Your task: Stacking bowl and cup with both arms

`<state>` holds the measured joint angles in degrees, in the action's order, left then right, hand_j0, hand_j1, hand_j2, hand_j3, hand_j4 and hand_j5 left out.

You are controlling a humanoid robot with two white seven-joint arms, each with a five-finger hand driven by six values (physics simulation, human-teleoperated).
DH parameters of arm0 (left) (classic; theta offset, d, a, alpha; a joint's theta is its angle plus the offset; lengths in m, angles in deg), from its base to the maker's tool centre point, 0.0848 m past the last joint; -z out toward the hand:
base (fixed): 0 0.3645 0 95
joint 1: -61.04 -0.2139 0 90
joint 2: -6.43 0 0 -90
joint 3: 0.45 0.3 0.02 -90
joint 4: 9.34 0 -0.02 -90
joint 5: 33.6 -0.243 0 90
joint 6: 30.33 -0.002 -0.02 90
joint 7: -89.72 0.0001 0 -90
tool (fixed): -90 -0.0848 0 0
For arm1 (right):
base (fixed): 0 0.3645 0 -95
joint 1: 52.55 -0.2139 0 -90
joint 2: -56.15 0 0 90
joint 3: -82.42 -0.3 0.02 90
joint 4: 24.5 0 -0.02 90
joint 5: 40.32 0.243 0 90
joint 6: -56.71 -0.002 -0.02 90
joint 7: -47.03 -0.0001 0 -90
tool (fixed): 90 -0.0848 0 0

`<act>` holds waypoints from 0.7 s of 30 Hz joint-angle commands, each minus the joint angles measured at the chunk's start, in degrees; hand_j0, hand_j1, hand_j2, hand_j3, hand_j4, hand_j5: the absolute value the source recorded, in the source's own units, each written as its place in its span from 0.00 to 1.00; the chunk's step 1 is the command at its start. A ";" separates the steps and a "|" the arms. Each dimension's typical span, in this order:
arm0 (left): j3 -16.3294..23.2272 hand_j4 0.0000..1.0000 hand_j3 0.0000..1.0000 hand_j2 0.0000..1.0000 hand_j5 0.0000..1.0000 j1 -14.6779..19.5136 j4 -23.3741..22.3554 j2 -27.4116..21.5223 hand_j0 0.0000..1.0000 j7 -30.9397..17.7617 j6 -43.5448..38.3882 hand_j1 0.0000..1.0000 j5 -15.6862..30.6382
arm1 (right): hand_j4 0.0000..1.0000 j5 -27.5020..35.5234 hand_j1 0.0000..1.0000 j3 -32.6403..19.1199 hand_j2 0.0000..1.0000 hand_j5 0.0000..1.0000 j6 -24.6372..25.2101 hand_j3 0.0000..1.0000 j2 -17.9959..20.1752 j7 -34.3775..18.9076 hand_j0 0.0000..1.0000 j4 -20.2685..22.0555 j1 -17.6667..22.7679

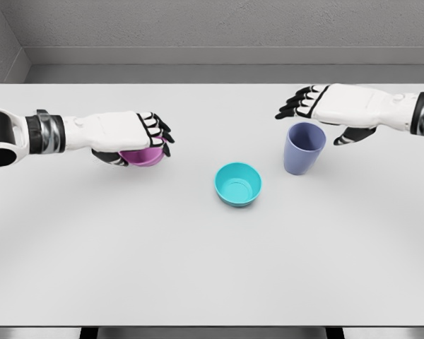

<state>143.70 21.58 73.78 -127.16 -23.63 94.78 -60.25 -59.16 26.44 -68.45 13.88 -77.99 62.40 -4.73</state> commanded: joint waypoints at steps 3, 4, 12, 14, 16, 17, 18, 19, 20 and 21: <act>1.93 0.67 0.67 0.67 0.67 0.44 0.20 4.57 0.67 0.15 -0.11 0.67 0.28 | 1.00 0.21 1.00 0.78 1.00 1.00 0.16 1.00 -0.09 0.03 1.00 0.03 0.00; 2.02 0.67 0.67 0.67 0.67 0.62 0.20 5.62 0.67 0.15 -0.11 0.67 0.28 | 1.00 0.21 1.00 1.40 1.00 1.00 0.16 1.00 -0.18 0.03 1.00 0.03 0.00; 6.85 0.67 0.67 0.67 0.67 4.31 -0.07 12.92 0.67 0.15 -0.11 0.67 0.28 | 1.00 -0.76 1.00 1.75 1.00 1.00 0.16 1.00 -0.18 0.03 1.00 -0.06 0.00; 8.61 0.67 0.67 0.67 0.67 5.36 -0.07 15.03 0.67 0.15 -0.11 0.67 0.19 | 1.00 -0.85 1.00 1.75 1.00 1.00 0.16 1.00 -0.18 0.03 1.00 -0.06 0.00; 8.70 0.67 0.67 0.67 0.67 5.54 -0.15 16.08 0.67 0.15 -0.11 0.67 0.19 | 1.00 -0.85 1.00 1.84 1.00 1.00 0.16 1.00 -0.62 0.03 1.00 -0.06 0.00; 8.70 0.67 0.67 0.67 0.67 5.54 -0.24 16.70 0.67 0.15 -0.11 0.67 0.01 | 1.00 -0.93 1.00 1.84 1.00 1.00 0.16 1.00 -0.62 0.03 1.00 -0.06 0.09; 8.78 0.67 0.67 0.67 0.67 5.54 -0.33 17.67 0.67 0.06 -0.11 0.67 0.01 | 1.00 -0.93 1.00 1.84 1.00 1.00 0.16 1.00 -0.62 0.03 1.00 -0.06 0.09; 9.14 0.67 0.67 0.67 0.67 5.54 -0.33 17.84 0.67 0.06 -0.11 0.67 0.01 | 1.00 -0.93 1.00 1.84 1.00 1.00 0.16 1.00 -0.71 0.03 1.00 -0.06 0.09; 9.22 0.67 0.67 0.67 0.67 5.54 -0.33 18.02 0.67 0.06 -0.11 0.67 0.01 | 1.00 -0.93 1.00 1.84 1.00 1.00 0.16 1.00 -0.71 0.03 1.00 -0.06 0.09; 9.22 0.67 0.67 0.67 0.67 5.54 -0.68 18.28 0.67 0.06 -0.11 0.67 0.01 | 1.00 -0.93 1.00 1.84 1.00 1.00 0.16 1.00 -0.71 0.03 1.00 -0.24 0.09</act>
<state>152.66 27.21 73.26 -109.79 -23.67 94.83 -60.63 -60.34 28.30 -68.45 13.20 -77.99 62.19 -4.64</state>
